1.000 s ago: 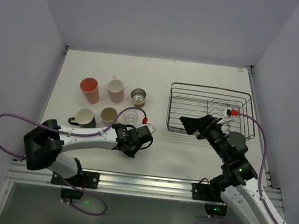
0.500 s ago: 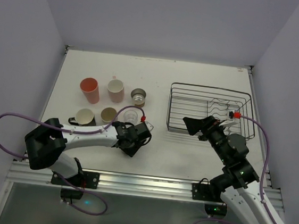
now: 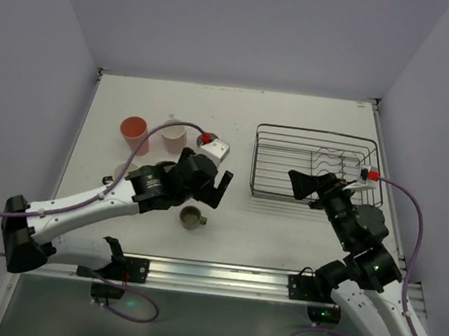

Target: Unload the cups from the dish rack

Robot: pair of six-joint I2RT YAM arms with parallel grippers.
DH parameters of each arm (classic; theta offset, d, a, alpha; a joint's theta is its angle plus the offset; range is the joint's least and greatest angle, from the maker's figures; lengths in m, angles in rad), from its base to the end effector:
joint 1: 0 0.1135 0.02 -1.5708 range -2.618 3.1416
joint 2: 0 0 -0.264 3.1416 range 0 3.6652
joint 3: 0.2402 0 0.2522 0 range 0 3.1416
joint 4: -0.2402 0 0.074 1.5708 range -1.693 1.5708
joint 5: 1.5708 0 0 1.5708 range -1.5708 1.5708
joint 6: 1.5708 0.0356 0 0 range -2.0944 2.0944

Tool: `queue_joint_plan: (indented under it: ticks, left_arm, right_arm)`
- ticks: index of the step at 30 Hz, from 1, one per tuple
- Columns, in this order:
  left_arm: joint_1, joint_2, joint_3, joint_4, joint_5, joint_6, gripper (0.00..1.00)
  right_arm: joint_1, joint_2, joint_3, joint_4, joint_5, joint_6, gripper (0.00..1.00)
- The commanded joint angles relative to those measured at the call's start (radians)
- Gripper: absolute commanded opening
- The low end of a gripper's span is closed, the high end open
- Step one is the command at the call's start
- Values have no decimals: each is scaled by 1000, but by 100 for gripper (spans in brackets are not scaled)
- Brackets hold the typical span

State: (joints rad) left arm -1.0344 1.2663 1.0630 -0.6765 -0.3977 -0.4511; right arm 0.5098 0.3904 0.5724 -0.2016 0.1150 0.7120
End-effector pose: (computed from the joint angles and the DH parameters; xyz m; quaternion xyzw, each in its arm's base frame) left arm 0.1452 -0.2173 0.2923 0.2011 0.9026 -0.0876 0.3703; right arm 0.1026 0.0527 0.3152 0.1120 0.7051 0.3673 0.5961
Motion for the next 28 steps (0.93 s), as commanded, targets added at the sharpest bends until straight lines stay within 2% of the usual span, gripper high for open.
queue_joint_plan:
  ticks: [1, 4, 6, 7, 8, 10, 12, 15, 16, 17, 18, 20, 22, 28]
  left_arm:
    - [4, -151, 66, 93, -157, 51, 97]
    - [4, -290, 63, 149, -222, 95, 96]
    - [4, -403, 49, 207, -257, 135, 96]
    - [4, -439, 25, 227, -263, 146, 100]
    - [4, -476, 12, 273, -266, 179, 100]
    - [4, -559, -17, 301, -276, 203, 100]
    - [4, -608, -20, 301, -303, 209, 100]
    - [4, -640, -3, 270, -325, 207, 100]
    - [4, -645, 6, 267, -323, 212, 100]
    - [4, -651, 9, 259, -320, 216, 100]
    - [4, -665, 11, 259, -323, 218, 100]
    - [4, -682, 5, 270, -325, 222, 100]
    - [4, -709, -18, 287, -314, 229, 100]
    - [4, -737, -58, 302, -343, 232, 100]
  right_arm:
    - [-1, -47, 79, -59, 112, -71, 98]
    - [-1, -115, 112, -119, 193, -108, 91]
    - [1, -159, 130, -153, 262, -127, 71]
    - [1, -180, 135, -160, 284, -132, 60]
    - [-1, -223, 139, -165, 304, -146, 42]
    - [-1, -258, 153, -173, 354, -158, 27]
    - [-1, -294, 181, -188, 385, -175, 19]
    - [-1, -312, 222, -208, 426, -203, 23]
    - [1, -311, 231, -211, 434, -209, 34]
    - [1, -311, 241, -216, 443, -218, 40]
    - [-1, -308, 254, -214, 448, -223, 52]
    - [-1, -302, 268, -214, 453, -232, 63]
    - [1, -286, 282, -216, 454, -236, 70]
    - [1, -230, 282, -213, 436, -230, 78]
